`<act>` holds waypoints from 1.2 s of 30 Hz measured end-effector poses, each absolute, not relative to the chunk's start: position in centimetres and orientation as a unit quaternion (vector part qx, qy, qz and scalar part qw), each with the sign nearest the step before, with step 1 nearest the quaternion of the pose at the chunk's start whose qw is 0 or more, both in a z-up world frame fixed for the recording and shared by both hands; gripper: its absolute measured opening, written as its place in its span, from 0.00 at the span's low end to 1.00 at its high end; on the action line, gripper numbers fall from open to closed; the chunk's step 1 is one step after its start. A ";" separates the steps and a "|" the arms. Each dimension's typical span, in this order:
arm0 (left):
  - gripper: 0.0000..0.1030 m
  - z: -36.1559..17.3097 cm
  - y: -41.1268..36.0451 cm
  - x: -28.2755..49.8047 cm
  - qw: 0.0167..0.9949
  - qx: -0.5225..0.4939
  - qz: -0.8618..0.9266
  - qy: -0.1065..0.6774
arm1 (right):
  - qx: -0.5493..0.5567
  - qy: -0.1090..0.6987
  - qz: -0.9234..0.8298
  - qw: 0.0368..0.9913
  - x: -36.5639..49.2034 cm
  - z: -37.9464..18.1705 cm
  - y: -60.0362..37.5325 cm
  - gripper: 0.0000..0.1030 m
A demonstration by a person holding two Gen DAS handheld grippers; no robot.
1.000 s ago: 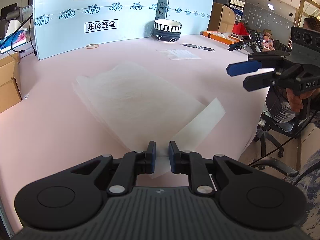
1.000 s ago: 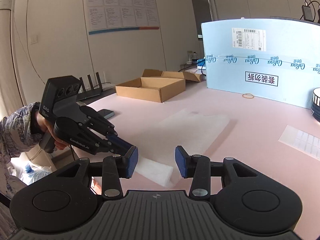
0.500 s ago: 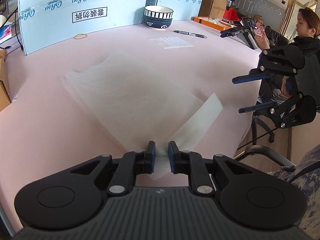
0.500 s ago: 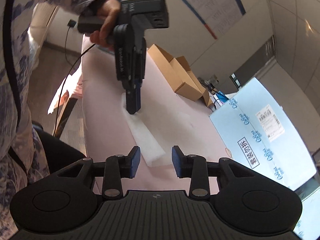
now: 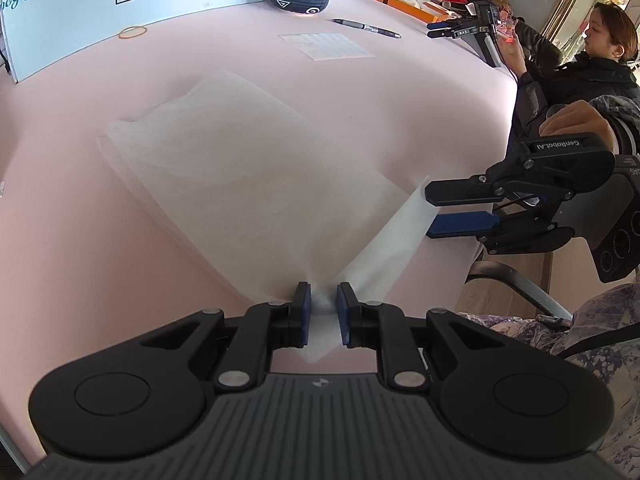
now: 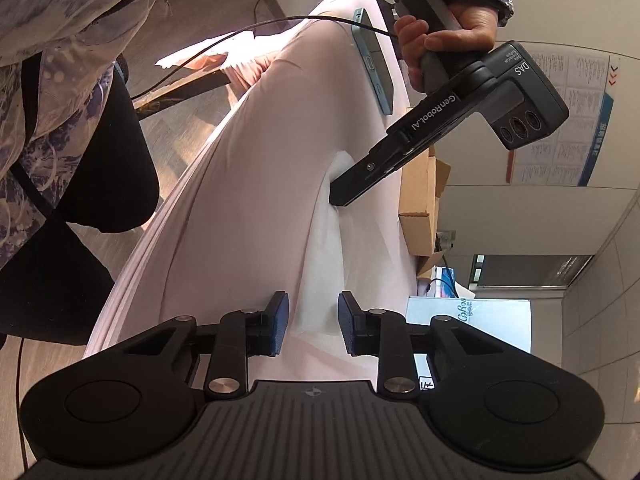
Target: Fold shopping bag
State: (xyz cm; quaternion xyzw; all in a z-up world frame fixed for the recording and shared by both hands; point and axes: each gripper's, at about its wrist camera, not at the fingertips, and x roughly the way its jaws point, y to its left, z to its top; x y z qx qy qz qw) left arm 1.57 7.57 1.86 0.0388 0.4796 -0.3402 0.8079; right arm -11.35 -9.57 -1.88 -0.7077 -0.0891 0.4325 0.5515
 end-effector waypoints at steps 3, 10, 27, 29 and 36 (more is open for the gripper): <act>0.13 1.8 7.9 2.0 0.803 0.028 -0.344 0.486 | -0.707 -0.074 0.441 0.548 -10.9 -2.1 -9.3 0.05; 0.14 2.1 7.1 0.0 0.833 0.072 -0.332 0.437 | -0.622 0.002 0.477 0.621 -9.4 -0.3 -8.7 0.04; 0.56 1.6 1.4 -8.8 0.826 0.430 -0.274 0.241 | -0.430 0.171 0.601 0.652 -3.1 4.0 -9.8 0.04; 0.56 1.3 1.2 -8.3 0.815 0.446 -0.271 0.251 | -0.398 0.191 0.611 0.657 -2.3 4.3 -10.2 0.04; 0.05 0.1 0.2 -6.6 0.774 0.502 -0.259 0.287 | -0.347 0.212 0.632 0.660 -0.9 4.5 -11.0 0.04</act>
